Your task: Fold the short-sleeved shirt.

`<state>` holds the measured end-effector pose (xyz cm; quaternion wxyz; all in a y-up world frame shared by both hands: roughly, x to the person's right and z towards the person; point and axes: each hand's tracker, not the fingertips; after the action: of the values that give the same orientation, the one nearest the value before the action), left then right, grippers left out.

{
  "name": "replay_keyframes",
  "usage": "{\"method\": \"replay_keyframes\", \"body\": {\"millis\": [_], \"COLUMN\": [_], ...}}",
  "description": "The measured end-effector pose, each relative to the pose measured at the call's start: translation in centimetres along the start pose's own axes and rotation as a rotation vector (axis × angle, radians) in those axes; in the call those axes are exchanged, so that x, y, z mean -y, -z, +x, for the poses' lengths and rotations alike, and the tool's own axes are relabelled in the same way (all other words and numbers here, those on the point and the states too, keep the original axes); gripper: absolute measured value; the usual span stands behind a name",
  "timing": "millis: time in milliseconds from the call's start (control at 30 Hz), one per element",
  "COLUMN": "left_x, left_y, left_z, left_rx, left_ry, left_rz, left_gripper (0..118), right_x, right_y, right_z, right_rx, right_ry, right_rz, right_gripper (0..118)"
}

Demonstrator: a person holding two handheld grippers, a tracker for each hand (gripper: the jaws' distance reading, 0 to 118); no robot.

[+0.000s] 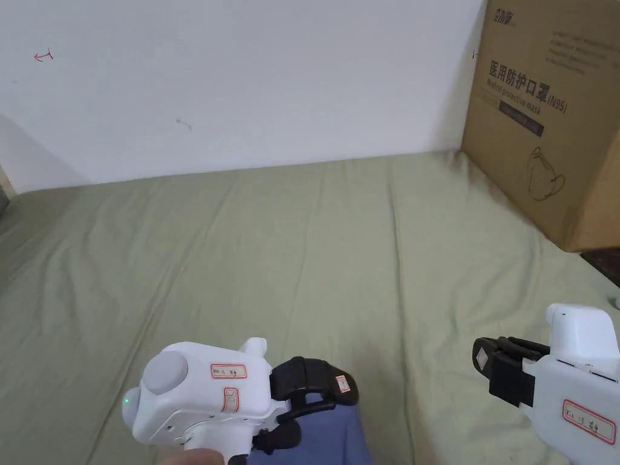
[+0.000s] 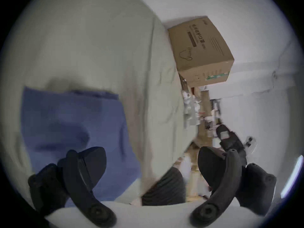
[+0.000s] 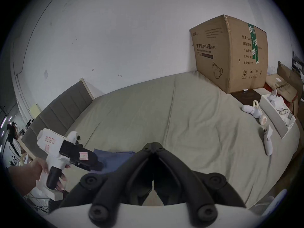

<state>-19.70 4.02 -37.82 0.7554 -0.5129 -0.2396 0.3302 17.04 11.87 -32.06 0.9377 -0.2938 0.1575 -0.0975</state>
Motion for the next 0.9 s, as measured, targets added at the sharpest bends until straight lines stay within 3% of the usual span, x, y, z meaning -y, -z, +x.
{"method": "replay_keyframes", "body": {"millis": [33, 67, 133, 167, 300, 400, 533, 633, 767, 900], "left_x": [-0.1, 0.0, 0.2, 0.3, 1.0, 1.2, 2.2, 2.9, 2.6, 1.3], "left_y": [-0.6, -1.0, -1.3, -1.0, 3.0, 7.1, 11.2, 12.0, 8.5, -1.4], "left_z": [0.5, 0.8, 1.6, 1.8, 1.9, 1.5, -2.3, -3.1, 0.1, 6.2], "left_rx": [-0.093, -0.161, -0.196, -0.193, -0.115, -0.181, -0.178, -0.074, 0.055, 0.034], "left_ry": [0.061, 0.117, 0.206, 0.230, 0.177, 0.186, -0.009, -0.084, 0.038, 0.314], "left_rz": [0.007, 0.022, 0.059, 0.054, -0.050, -0.111, -0.182, -0.138, 0.003, 0.381], "left_gripper": [110, 98, 22, 1, 1, 1, 1, 0, 1, 1], "right_x": [0.0, 0.0, 0.0, -0.1, -0.2, -0.3, -0.4, -0.2, -0.3, -2.0], "right_y": [0.0, 0.1, 0.1, 0.1, 0.4, 0.6, 0.5, 0.5, 0.5, -0.6], "right_z": [0.0, 0.0, 0.1, 0.0, 0.3, 0.4, 0.4, 0.3, -0.1, -1.8], "right_rx": [-0.002, -0.003, -0.001, 0.000, 0.006, 0.008, 0.012, 0.013, -0.009, -0.052], "right_ry": [0.001, 0.002, 0.000, -0.002, -0.003, 0.000, -0.003, -0.005, 0.006, -0.024], "right_rz": [0.001, 0.003, 0.008, 0.011, 0.012, 0.009, 0.005, -0.003, -0.010, 0.048], "right_gripper": [0, 0, 0, 0, 0, 0, 0, 0, 0, 0]}}
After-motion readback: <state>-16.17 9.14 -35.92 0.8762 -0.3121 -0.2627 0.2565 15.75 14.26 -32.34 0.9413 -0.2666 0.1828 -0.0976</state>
